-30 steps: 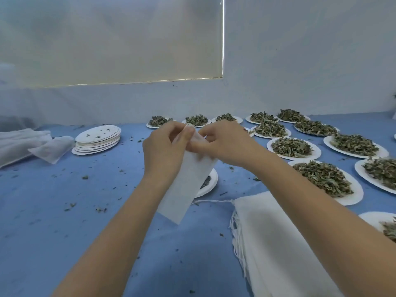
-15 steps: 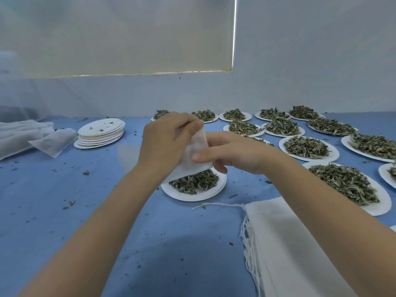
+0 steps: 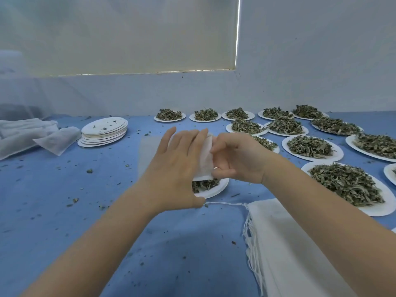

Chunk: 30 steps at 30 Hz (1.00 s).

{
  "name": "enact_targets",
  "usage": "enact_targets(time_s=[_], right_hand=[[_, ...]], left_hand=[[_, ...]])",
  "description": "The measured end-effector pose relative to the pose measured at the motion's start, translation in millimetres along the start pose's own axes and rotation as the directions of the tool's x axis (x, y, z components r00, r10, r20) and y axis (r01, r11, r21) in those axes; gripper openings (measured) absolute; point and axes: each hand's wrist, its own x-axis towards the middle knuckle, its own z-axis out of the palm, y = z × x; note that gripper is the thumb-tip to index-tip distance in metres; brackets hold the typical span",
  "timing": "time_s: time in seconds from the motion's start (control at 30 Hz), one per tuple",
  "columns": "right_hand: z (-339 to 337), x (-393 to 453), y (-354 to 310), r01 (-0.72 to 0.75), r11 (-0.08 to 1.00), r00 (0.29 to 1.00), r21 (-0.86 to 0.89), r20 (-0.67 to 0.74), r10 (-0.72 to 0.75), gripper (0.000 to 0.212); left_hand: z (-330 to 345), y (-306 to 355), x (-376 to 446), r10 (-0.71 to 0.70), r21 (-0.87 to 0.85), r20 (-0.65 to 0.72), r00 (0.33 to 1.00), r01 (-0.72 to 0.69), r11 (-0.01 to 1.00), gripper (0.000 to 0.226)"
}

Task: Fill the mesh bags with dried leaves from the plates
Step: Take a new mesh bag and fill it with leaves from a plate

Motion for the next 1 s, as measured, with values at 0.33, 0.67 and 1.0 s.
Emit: enact_targets(time_s=[0.33, 0.67, 1.0], right_hand=[[7, 34, 0, 0.007, 0.985, 0.996, -0.17, -0.082, -0.021, 0.017], [-38, 52, 25, -0.308, 0.173, 0.919, -0.936, -0.339, -0.2, 0.044], [-31, 64, 40, -0.248, 0.07, 0.95, -0.966, -0.257, -0.179, 0.028]], left_hand=[[25, -22, -3, -0.252, -0.036, -0.33, 0.91, 0.255, 0.966, 0.041], [59, -72, -1, -0.429, -0.227, 0.077, 0.9, 0.435, 0.871, 0.058], [79, -73, 2, -0.379, -0.323, 0.056, 0.924, 0.376, 0.869, 0.049]])
